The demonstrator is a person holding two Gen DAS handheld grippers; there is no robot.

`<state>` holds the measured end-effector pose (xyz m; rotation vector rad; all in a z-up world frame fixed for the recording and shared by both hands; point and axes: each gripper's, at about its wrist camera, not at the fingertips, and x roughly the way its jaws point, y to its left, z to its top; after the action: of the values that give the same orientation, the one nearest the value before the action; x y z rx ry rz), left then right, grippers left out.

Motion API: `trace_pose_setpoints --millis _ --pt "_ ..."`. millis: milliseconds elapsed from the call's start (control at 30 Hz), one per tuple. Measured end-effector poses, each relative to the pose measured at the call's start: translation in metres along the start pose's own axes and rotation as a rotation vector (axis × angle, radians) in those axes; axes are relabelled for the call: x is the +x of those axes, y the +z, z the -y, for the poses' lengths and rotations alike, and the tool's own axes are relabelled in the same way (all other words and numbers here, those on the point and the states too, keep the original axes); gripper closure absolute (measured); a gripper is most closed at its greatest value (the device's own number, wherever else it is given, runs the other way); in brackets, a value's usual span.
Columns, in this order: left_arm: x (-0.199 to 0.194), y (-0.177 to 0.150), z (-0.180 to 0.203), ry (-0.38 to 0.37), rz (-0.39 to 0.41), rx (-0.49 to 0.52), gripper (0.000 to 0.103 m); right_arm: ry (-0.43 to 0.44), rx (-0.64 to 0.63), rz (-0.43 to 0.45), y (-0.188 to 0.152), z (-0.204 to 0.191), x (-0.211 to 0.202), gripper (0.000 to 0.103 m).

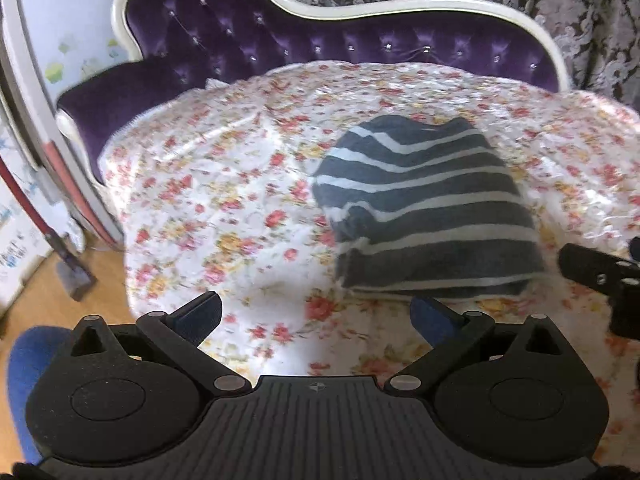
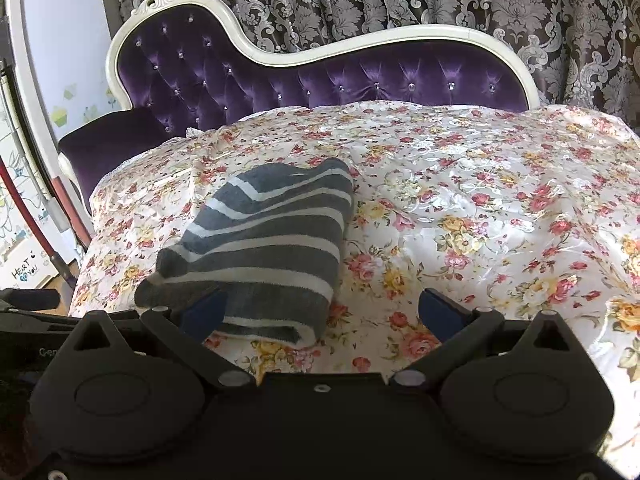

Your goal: Fold small clothes

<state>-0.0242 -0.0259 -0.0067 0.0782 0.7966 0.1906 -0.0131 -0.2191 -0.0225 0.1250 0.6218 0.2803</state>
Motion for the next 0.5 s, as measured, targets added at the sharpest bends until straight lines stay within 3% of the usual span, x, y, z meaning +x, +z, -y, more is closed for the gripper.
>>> trace_pose_setpoints --millis 133,500 --pt "-0.001 -0.002 -0.003 -0.061 -0.005 -0.033 0.001 -0.033 -0.013 0.006 0.001 -0.004 -0.006 0.001" --pt "-0.006 -0.008 -0.01 -0.112 -0.002 -0.071 0.001 -0.118 -0.025 0.019 -0.006 -0.015 -0.016 0.001"
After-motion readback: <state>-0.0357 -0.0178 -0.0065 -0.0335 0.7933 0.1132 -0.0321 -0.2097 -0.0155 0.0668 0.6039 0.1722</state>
